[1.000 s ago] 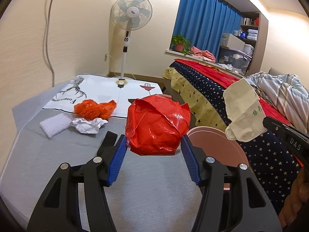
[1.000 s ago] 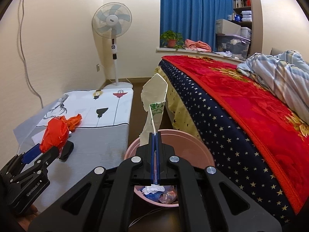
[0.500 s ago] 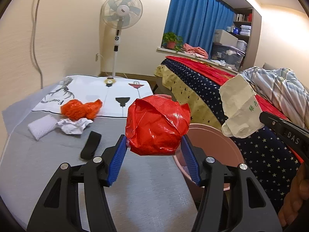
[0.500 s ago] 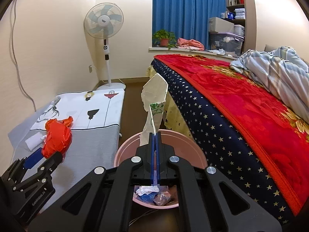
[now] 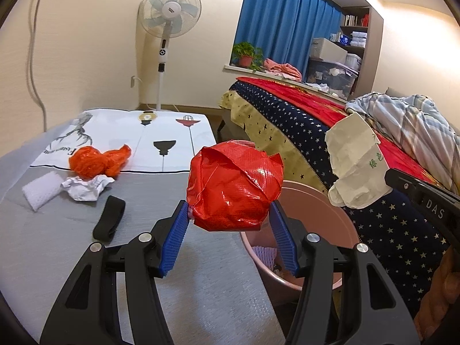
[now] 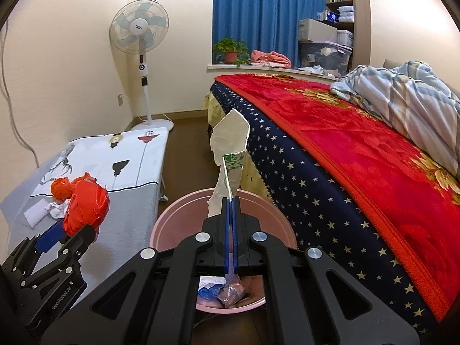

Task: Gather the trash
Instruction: 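Open left gripper dropping red bag into bin while right gripper drops paper bag, then move left gripper to white bubble foam while right gripper approaches black strap, then grasp white bubble foam with left gripper while right gripper grasps black strap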

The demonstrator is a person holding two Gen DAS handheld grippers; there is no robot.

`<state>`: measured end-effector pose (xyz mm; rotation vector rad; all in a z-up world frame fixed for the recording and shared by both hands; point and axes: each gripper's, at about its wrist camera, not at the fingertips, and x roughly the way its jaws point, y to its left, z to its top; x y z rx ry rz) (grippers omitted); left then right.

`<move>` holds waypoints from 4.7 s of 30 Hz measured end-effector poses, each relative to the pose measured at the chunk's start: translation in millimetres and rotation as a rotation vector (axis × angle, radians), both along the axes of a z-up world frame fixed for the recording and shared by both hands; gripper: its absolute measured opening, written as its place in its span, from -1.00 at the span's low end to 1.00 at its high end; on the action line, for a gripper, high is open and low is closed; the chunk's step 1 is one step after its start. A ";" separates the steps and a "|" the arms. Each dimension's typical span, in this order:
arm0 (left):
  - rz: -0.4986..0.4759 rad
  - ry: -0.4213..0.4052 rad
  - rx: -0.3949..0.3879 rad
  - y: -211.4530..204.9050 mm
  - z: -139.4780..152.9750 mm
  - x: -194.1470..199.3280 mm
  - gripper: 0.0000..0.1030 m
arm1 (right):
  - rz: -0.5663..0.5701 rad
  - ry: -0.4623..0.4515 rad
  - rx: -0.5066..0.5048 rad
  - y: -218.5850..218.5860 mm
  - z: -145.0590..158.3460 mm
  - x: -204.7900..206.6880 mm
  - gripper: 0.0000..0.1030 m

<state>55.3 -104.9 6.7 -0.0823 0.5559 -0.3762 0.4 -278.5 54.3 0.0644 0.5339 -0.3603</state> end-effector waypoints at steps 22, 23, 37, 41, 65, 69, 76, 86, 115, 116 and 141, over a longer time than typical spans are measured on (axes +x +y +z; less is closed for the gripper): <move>-0.100 0.062 -0.015 -52.2 -23.2 27.3 0.11 | -0.108 0.071 -0.016 -34.3 -18.0 9.4 -0.96; -0.104 0.068 -0.017 -54.2 -24.1 28.8 0.11 | -0.109 0.075 -0.017 -35.3 -18.5 10.0 -0.96; -0.091 0.071 -0.036 -41.4 -18.5 27.1 0.28 | -0.125 0.070 0.011 -35.7 -18.6 2.9 -0.21; -0.070 0.051 -0.030 -26.1 -12.2 20.2 0.27 | -0.098 0.045 0.020 -26.4 -14.1 -0.1 -0.21; 0.363 -0.020 -0.027 154.8 1.7 13.2 -0.48 | 0.253 -0.030 0.158 126.2 -32.5 52.6 -0.23; 0.437 -0.013 -0.022 176.7 -4.4 20.5 -0.48 | 0.302 -0.015 0.193 149.4 -43.9 66.6 -0.23; 0.589 0.015 -0.027 226.3 -16.3 48.4 -0.48 | 0.342 0.032 0.252 180.0 -70.3 96.2 -0.22; 0.675 0.119 -0.064 270.3 -47.0 97.2 -0.18 | 0.391 0.163 0.277 212.7 -112.0 134.4 0.10; 0.542 0.076 -0.084 237.7 -1.0 62.4 -0.82 | 0.381 0.069 0.229 165.3 -55.0 88.7 -0.98; 0.534 0.065 -0.082 234.6 3.7 58.3 -0.82 | 0.380 0.059 0.227 161.9 -51.1 84.2 -0.98; 0.201 -0.051 -0.023 102.7 45.5 -31.8 -0.82 | 0.256 -0.065 0.167 67.8 12.4 -10.4 -0.98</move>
